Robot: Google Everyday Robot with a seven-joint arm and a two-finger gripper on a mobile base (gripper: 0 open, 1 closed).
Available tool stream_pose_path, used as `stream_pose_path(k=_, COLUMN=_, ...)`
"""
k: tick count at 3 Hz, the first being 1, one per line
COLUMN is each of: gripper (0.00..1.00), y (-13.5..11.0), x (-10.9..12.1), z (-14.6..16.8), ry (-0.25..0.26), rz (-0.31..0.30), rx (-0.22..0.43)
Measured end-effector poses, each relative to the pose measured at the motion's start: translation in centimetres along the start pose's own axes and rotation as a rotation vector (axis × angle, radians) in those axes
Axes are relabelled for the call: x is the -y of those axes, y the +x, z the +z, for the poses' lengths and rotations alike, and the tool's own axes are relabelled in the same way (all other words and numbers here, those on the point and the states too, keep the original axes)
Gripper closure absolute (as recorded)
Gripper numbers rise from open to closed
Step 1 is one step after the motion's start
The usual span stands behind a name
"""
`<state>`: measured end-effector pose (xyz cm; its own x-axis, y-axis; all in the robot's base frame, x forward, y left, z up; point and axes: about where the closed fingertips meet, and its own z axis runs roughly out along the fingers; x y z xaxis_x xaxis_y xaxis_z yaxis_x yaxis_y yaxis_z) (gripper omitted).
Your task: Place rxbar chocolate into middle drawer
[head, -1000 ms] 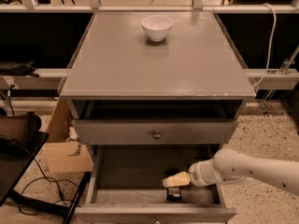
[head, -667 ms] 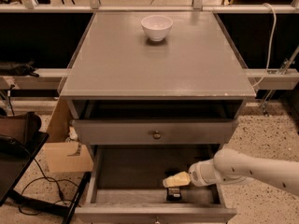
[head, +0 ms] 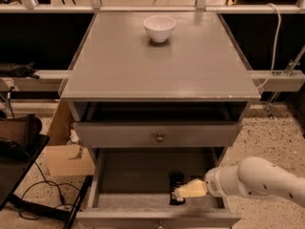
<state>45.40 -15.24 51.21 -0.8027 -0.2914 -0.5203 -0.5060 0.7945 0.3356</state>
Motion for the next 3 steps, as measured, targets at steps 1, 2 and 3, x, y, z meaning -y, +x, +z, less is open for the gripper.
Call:
stream_pose_path(k=1, gripper=0.00, y=-0.5, x=-2.6, z=-6.3, ry=0.029, rz=-0.076, rx=0.000)
stream_pose_path(k=2, gripper=0.00, y=-2.3, x=-4.4, z=-12.4, ry=0.067, rz=-0.159, rx=-0.001)
stream_pose_path(k=3, gripper=0.00, y=-4.0, x=-5.8, z=-17.1, ry=0.090, rz=-0.232, rx=-0.018)
